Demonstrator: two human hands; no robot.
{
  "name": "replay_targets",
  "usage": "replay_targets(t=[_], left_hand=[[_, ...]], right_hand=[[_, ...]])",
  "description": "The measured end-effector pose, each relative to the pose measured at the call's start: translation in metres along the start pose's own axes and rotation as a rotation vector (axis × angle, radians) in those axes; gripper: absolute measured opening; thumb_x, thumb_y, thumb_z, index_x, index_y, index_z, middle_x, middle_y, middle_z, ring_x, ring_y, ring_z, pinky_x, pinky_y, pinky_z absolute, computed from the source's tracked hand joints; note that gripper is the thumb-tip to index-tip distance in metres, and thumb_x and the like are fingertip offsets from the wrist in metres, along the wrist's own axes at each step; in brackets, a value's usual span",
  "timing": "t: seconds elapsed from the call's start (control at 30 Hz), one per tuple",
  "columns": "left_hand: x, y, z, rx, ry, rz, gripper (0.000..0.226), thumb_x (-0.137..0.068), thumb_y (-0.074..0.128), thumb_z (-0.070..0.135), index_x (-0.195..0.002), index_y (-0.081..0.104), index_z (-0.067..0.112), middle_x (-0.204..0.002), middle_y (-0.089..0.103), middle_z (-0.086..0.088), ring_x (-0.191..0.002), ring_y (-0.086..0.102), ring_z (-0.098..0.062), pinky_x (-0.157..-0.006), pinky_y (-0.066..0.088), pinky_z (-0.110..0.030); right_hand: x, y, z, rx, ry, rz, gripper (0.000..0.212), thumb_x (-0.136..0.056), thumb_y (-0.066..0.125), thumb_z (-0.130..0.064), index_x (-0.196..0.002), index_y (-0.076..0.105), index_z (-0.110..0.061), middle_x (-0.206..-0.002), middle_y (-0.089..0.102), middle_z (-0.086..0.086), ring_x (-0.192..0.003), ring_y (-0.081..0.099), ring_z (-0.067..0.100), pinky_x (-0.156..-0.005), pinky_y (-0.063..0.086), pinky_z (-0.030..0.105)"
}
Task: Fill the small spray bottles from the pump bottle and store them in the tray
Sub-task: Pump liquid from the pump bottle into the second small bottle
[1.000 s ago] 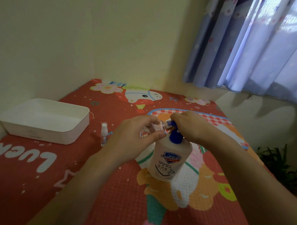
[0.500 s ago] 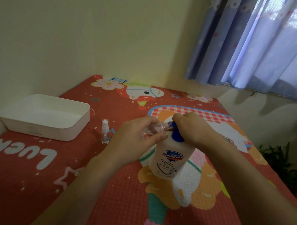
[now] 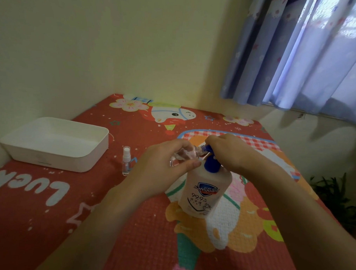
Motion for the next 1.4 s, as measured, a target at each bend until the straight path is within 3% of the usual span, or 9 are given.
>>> replay_targets(t=[0.1, 0.33, 0.47, 0.53, 0.6, 0.73, 1.03, 1.23, 1.4], left_hand=[[-0.002, -0.003, 0.002, -0.025, 0.028, 0.019, 0.028, -0.086, 0.070, 0.046, -0.109, 0.067, 0.030, -0.098, 0.069, 0.014, -0.093, 0.062, 0.002, -0.078, 0.047, -0.015], [0.001, -0.001, 0.002, -0.004, 0.016, 0.030, 0.026, -0.085, 0.070, 0.046, -0.107, 0.068, 0.032, -0.097, 0.069, 0.016, -0.093, 0.061, 0.005, -0.074, 0.042, -0.006], [0.000, 0.001, -0.001, -0.017, 0.016, 0.028, 0.030, -0.085, 0.070, 0.046, -0.111, 0.068, 0.031, -0.099, 0.069, 0.017, -0.094, 0.060, 0.006, -0.074, 0.040, -0.005], [0.001, 0.001, -0.002, -0.021, 0.010, 0.017, 0.030, -0.085, 0.070, 0.046, -0.111, 0.068, 0.030, -0.102, 0.068, 0.018, -0.097, 0.060, 0.007, -0.076, 0.040, -0.003], [0.003, 0.002, -0.004, -0.027, 0.000, 0.009, 0.028, -0.085, 0.070, 0.046, -0.109, 0.068, 0.032, -0.102, 0.068, 0.019, -0.098, 0.059, 0.008, -0.076, 0.037, 0.000], [0.005, 0.004, -0.007, -0.041, -0.016, 0.012, 0.027, -0.085, 0.069, 0.047, -0.108, 0.067, 0.033, -0.098, 0.068, 0.018, -0.094, 0.059, 0.009, -0.075, 0.035, 0.002], [0.001, -0.001, -0.001, -0.029, 0.006, 0.004, 0.031, -0.085, 0.069, 0.048, -0.110, 0.067, 0.030, -0.099, 0.068, 0.016, -0.095, 0.061, 0.005, -0.078, 0.044, -0.011], [-0.002, -0.006, 0.003, -0.060, 0.023, 0.009, 0.034, -0.085, 0.068, 0.050, -0.112, 0.067, 0.029, -0.102, 0.069, 0.014, -0.094, 0.063, 0.002, -0.082, 0.052, -0.025], [-0.001, -0.003, 0.000, -0.047, 0.012, 0.017, 0.032, -0.085, 0.069, 0.050, -0.110, 0.067, 0.031, -0.099, 0.068, 0.016, -0.093, 0.062, 0.004, -0.080, 0.048, -0.020]], right_hand=[[0.002, -0.006, -0.001, 0.035, -0.020, -0.052, 0.012, -0.097, 0.045, -0.013, -0.093, 0.033, -0.012, -0.081, 0.041, 0.005, -0.082, 0.041, 0.022, -0.071, 0.033, 0.029], [-0.001, 0.000, 0.000, 0.008, -0.013, 0.005, 0.011, -0.098, 0.042, -0.014, -0.090, 0.034, -0.013, -0.067, 0.031, -0.001, -0.076, 0.040, 0.020, -0.069, 0.033, 0.028], [-0.002, 0.005, 0.002, 0.002, 0.007, 0.038, 0.011, -0.098, 0.041, -0.015, -0.090, 0.033, -0.014, -0.067, 0.032, -0.002, -0.062, 0.034, 0.014, -0.057, 0.030, 0.024], [-0.003, 0.009, 0.001, 0.011, -0.001, 0.031, 0.003, -0.098, 0.041, -0.015, -0.096, 0.041, -0.014, -0.080, 0.047, 0.004, -0.068, 0.038, 0.018, -0.060, 0.031, 0.026], [-0.004, 0.013, 0.001, 0.008, 0.008, 0.030, 0.015, -0.098, 0.042, -0.016, -0.109, 0.048, -0.009, -0.099, 0.058, 0.012, -0.076, 0.041, 0.020, -0.067, 0.033, 0.028], [-0.003, 0.015, 0.000, 0.013, 0.013, 0.050, 0.020, -0.098, 0.042, -0.017, -0.113, 0.049, -0.006, -0.108, 0.060, 0.015, -0.077, 0.040, 0.020, -0.068, 0.032, 0.028], [0.002, -0.001, -0.001, -0.003, 0.016, -0.037, 0.006, -0.099, 0.041, -0.014, -0.094, 0.037, -0.013, -0.090, 0.045, 0.012, -0.078, 0.042, 0.022, -0.070, 0.034, 0.029], [0.003, -0.008, -0.002, -0.003, 0.012, -0.094, 0.005, -0.098, 0.043, -0.015, -0.097, 0.040, -0.012, -0.092, 0.044, 0.009, -0.081, 0.043, 0.022, -0.072, 0.036, 0.029], [0.001, -0.003, -0.002, 0.006, 0.021, -0.020, 0.009, -0.098, 0.041, -0.014, -0.091, 0.035, -0.013, -0.079, 0.042, 0.006, -0.068, 0.040, 0.018, -0.067, 0.033, 0.028]])
Point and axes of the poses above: each hand's wrist, its own x-axis away from the middle knuckle, its own y-axis out of the palm, z = x × y, the point moved 2 cm from there along -x, towards the middle knuckle
